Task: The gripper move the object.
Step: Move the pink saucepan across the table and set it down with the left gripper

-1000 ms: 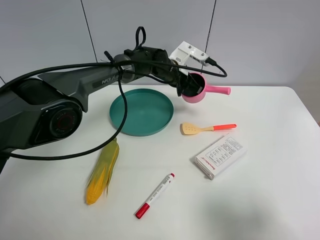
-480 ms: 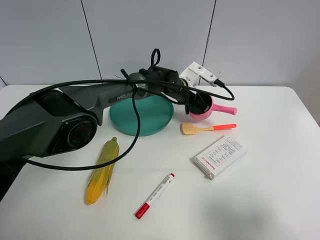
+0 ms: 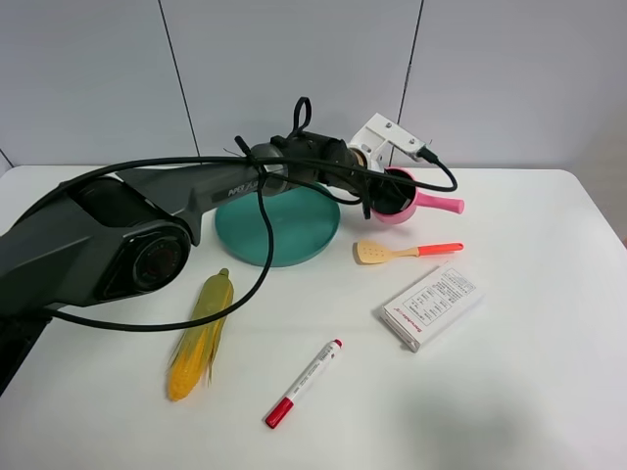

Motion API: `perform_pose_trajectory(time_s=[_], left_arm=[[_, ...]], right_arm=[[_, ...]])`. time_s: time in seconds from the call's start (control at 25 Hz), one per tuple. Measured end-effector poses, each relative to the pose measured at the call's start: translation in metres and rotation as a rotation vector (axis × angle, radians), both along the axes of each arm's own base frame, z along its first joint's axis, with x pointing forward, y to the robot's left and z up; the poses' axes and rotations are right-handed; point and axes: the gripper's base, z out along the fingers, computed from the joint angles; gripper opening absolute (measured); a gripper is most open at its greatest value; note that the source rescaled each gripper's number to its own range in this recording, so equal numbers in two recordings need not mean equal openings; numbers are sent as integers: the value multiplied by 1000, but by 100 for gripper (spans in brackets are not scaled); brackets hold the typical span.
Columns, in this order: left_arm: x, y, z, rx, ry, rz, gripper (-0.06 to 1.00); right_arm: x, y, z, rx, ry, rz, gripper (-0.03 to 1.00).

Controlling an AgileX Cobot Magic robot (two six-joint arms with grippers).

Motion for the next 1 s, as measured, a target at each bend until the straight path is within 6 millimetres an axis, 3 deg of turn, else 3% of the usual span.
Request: perform_pose_trajectory(time_s=[0.32,0.4,0.48,0.64,0.72,1.0], left_arm=[[-3,1,-21,43,58,-7,2],[-3,1,-22,44,60,-7,11],[-2,1,-21,39,53,-6,29],[-1,3,-21,39,53,-1,77],[0,4,-21,38,54,2,93],[1,6,-19,35,55,7,99]], right_arm=[[0,0,0,0,0,0,100],[0,0,0,0,0,0,100],[0,0,0,0,0,0,100],[0,0,0,0,0,0,100],[0,0,0,0,0,0,100],[0,0,0,0,0,0,100]])
